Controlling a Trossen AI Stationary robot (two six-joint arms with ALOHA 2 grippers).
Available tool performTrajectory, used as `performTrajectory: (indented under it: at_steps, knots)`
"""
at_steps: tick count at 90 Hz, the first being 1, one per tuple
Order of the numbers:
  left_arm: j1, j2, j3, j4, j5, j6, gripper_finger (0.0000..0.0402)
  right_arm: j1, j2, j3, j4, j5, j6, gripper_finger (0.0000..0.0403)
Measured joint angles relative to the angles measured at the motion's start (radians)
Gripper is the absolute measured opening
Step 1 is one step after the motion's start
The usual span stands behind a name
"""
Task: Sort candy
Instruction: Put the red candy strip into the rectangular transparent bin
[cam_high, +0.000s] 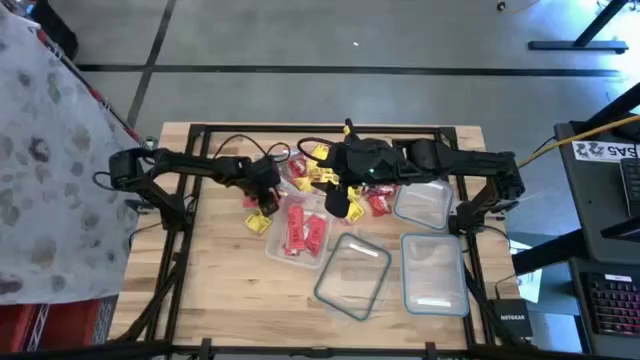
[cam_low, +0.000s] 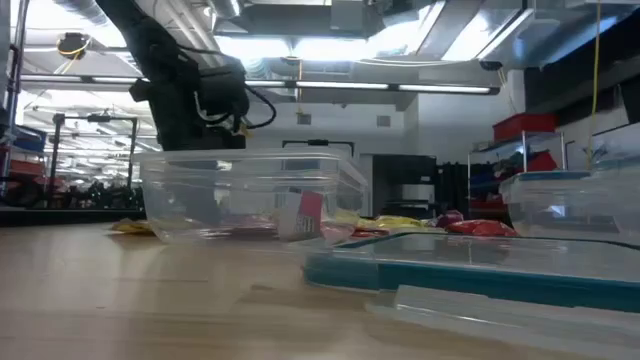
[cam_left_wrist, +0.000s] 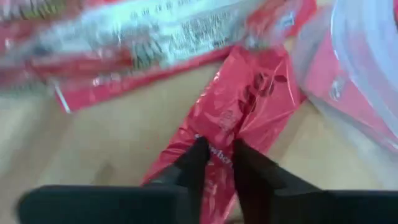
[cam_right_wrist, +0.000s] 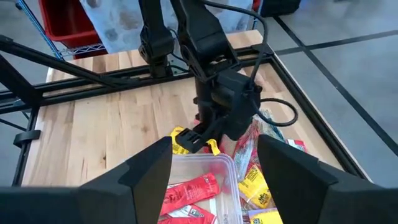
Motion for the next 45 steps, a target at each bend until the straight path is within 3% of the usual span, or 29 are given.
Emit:
performTrajectory:
  at_steps: [6, 33, 45]
  knots:
    - [-0.005, -0.031, -0.002, -0.023, -0.004, -0.033, 0.0007, 0.000, 0.000, 0.000, 0.000, 0.000, -0.007, 0.0224]
    - [0.011, -0.226, 0.029, -0.278, -0.097, -0.171, 0.0000, -0.001, 0.000, 0.000, 0.003, 0.002, -0.014, 0.0224]
    - [-0.006, -0.332, 0.064, -0.301, -0.097, -0.247, 0.0000, 0.000, 0.000, 0.000, 0.002, 0.036, -0.018, 0.0224]
